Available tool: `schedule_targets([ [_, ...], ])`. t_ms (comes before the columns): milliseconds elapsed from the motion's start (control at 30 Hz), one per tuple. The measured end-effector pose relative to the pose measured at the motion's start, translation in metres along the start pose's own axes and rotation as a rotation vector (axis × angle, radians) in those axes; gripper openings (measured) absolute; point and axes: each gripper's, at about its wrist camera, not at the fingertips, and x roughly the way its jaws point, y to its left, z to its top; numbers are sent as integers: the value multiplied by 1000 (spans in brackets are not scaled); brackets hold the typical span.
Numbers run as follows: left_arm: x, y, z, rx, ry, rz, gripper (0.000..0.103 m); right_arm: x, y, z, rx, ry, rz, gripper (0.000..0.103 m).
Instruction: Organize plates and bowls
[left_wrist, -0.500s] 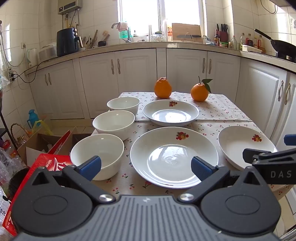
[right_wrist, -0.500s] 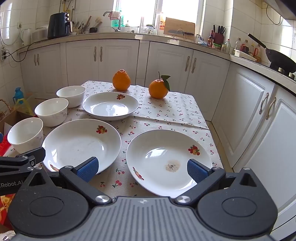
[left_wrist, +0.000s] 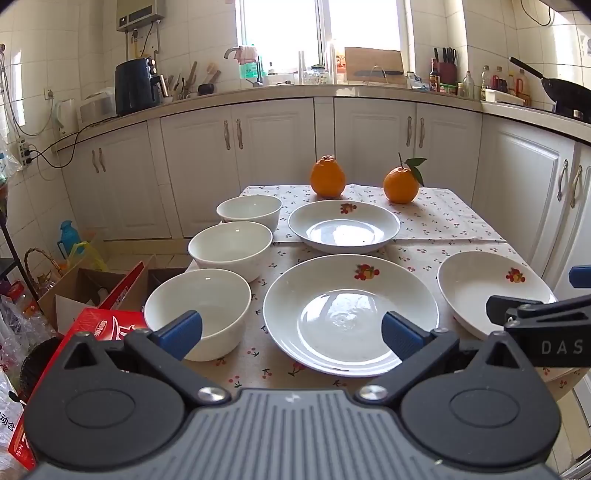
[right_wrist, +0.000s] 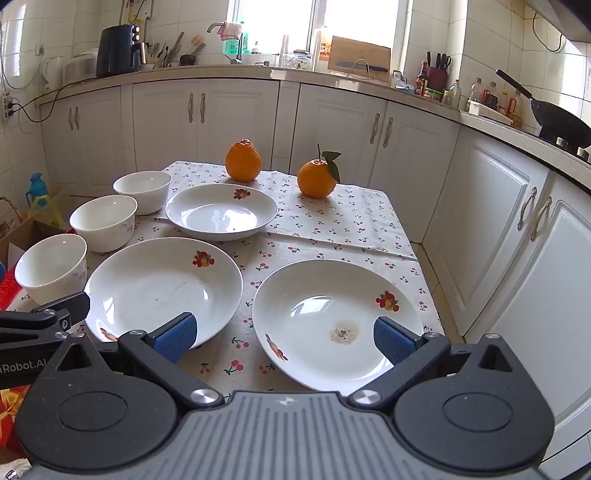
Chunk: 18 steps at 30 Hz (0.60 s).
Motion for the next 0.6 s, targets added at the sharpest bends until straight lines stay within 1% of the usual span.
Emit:
schedule_targets([
  [600,-3,1,2,0,4,6,102,-1,-2,1,-1,4,4,103],
])
